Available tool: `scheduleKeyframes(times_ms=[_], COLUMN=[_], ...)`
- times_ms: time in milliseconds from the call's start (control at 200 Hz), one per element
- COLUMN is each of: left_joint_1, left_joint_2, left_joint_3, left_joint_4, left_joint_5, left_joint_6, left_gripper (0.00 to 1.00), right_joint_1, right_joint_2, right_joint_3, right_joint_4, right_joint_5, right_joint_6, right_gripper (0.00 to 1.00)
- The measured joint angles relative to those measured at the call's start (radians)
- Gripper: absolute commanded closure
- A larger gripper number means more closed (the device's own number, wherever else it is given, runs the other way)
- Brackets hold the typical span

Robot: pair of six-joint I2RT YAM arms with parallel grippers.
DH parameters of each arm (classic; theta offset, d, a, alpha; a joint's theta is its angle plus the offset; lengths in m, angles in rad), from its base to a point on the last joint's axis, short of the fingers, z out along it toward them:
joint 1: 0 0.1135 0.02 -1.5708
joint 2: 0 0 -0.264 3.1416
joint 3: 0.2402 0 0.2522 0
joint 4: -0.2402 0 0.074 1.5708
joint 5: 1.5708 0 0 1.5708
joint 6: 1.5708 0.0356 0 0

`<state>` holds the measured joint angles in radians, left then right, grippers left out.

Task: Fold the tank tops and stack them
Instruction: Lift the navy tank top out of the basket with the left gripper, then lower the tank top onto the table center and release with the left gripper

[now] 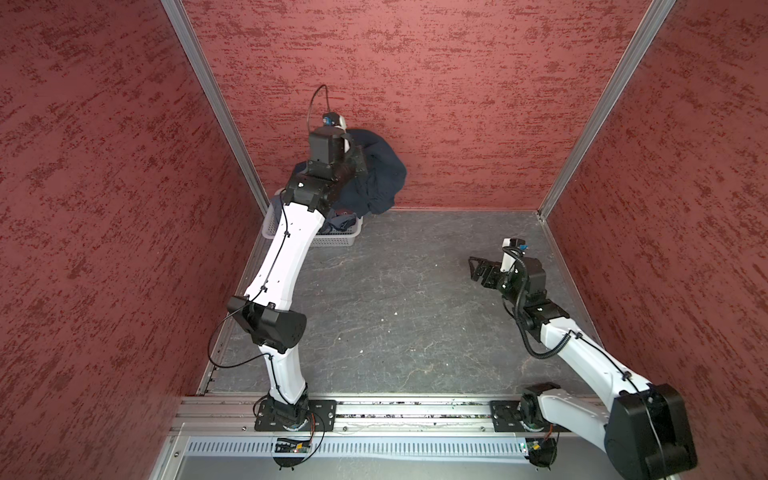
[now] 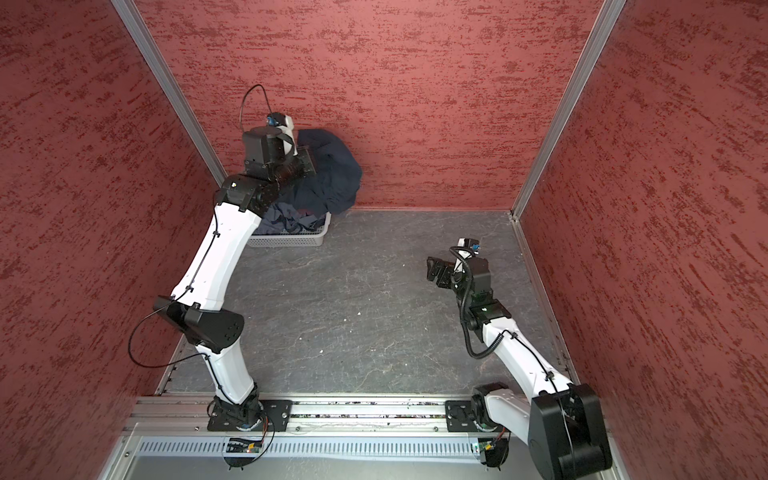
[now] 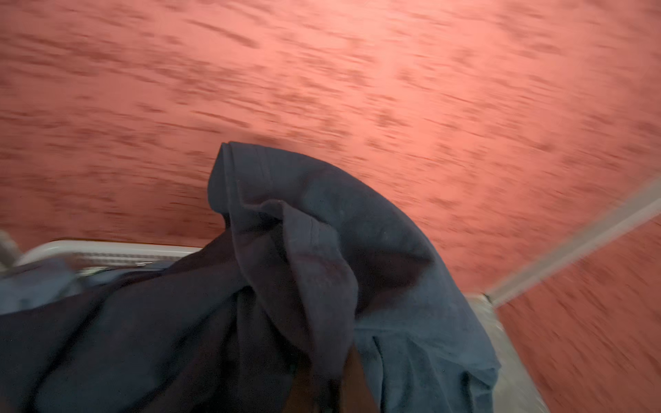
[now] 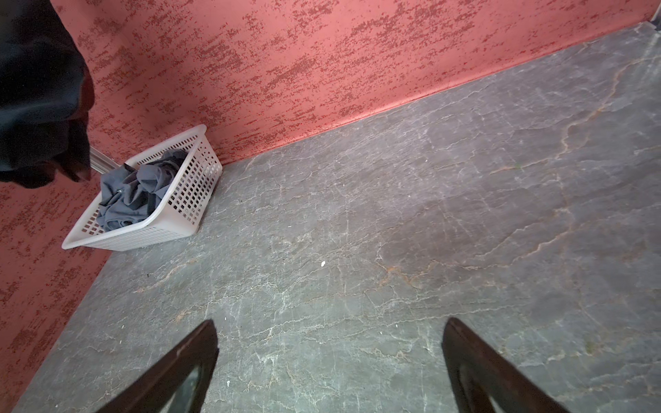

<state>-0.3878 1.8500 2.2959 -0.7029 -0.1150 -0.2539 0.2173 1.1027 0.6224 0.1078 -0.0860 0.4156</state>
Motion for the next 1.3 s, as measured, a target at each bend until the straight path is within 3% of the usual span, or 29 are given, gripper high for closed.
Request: scheduleKeyframes(times_ms=[210, 401, 431, 471, 556, 636, 731, 897, 1067, 1302], left_joint_1=[-0.217, -0.294, -0.299, -0.303, -0.304, -0.303, -0.298, -0.246, -0.209, -0.282], left_joint_2=[-0.032, -0.009, -0.002, 0.007, 0.023, 0.029, 0.016, -0.111, -0.105, 0.122], left_joint_3=[-0.123, -0.356, -0.396, -0.445, -0.551, -0.636, -0.731, -0.932, -0.829, -0.534], left_joint_4=[-0.016, -0.007, 0.001, 0.008, 0.039, 0.076, 0.120, 0.172, 0.153, 0.087], left_joint_5=[0.003, 0.039, 0.048, 0.063, 0.103, 0.142, 0.163, 0.213, 0.231, 0.225], left_joint_6=[-0.034, -0.137, -0.157, -0.180, -0.226, -0.258, -0.281, -0.290, -0.238, -0.182], left_gripper=[1.00, 1.00, 0.93, 0.76, 0.63, 0.42, 0.32, 0.27, 0.21, 0.23], right_joint_1=[0.001, 0.001, 0.001, 0.001, 0.001, 0.001, 0.002, 0.016, 0.043, 0.059], right_joint_2=[-0.043, -0.068, -0.071, -0.075, -0.080, -0.079, -0.072, -0.042, 0.014, 0.024], right_joint_3=[0.009, 0.009, 0.009, 0.009, 0.009, 0.009, 0.009, 0.007, -0.003, -0.064], right_joint_4=[-0.010, -0.034, -0.040, -0.048, -0.058, -0.064, -0.075, -0.092, -0.099, -0.101], right_joint_5=[0.005, 0.004, 0.004, 0.003, 0.002, -0.004, -0.018, -0.048, -0.065, -0.067], right_joint_6=[-0.002, 0.001, 0.004, 0.006, 0.016, 0.032, 0.055, 0.110, 0.171, 0.229], right_gripper=[0.01, 0.01, 0.01, 0.01, 0.01, 0.02, 0.03, 0.03, 0.03, 0.03])
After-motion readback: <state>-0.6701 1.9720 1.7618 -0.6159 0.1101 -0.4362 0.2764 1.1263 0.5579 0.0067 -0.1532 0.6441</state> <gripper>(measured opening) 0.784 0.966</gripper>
